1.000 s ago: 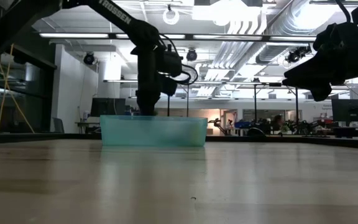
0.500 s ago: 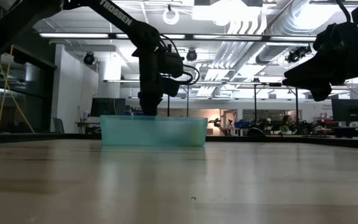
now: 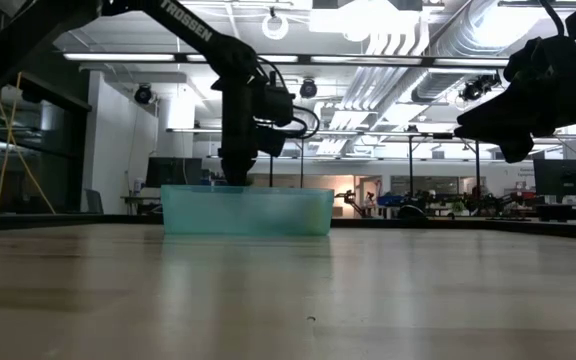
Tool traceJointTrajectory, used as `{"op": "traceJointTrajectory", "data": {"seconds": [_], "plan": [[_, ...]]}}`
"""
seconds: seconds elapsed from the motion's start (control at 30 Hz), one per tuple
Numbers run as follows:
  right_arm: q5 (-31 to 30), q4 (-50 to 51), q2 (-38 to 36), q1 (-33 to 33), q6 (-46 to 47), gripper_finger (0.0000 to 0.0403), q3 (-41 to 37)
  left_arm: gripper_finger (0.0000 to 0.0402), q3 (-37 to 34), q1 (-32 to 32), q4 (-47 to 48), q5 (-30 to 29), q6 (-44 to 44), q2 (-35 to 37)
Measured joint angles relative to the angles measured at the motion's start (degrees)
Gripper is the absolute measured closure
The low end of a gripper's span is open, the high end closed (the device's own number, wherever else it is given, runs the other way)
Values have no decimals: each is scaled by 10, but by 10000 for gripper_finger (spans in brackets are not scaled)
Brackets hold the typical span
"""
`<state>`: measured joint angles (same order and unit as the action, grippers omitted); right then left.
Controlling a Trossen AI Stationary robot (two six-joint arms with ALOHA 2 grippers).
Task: Pick and place pill bottles into a basket
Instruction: Put the blue pill bottle into the green bin
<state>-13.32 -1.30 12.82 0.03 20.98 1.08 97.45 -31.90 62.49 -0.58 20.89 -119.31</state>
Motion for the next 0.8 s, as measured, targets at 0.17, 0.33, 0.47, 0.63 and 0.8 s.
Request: {"op": "traceJointTrajectory", "data": {"seconds": [0.17, 0.33, 0.47, 0.63, 0.8], "plan": [[0, 0, 0, 0, 0, 277, 0, 252, 0, 0, 5, 12, 3, 0], [0, 0, 0, 0, 0, 277, 0, 252, 0, 0, 7, 13, 4, 0], [0, 0, 0, 0, 0, 277, 0, 252, 0, 0, 6, 14, 5, 0], [0, 0, 0, 0, 0, 277, 0, 252, 0, 0, 5, 14, 5, 0], [0, 0, 0, 0, 0, 277, 0, 252, 0, 0, 5, 14, 5, 0]]}}
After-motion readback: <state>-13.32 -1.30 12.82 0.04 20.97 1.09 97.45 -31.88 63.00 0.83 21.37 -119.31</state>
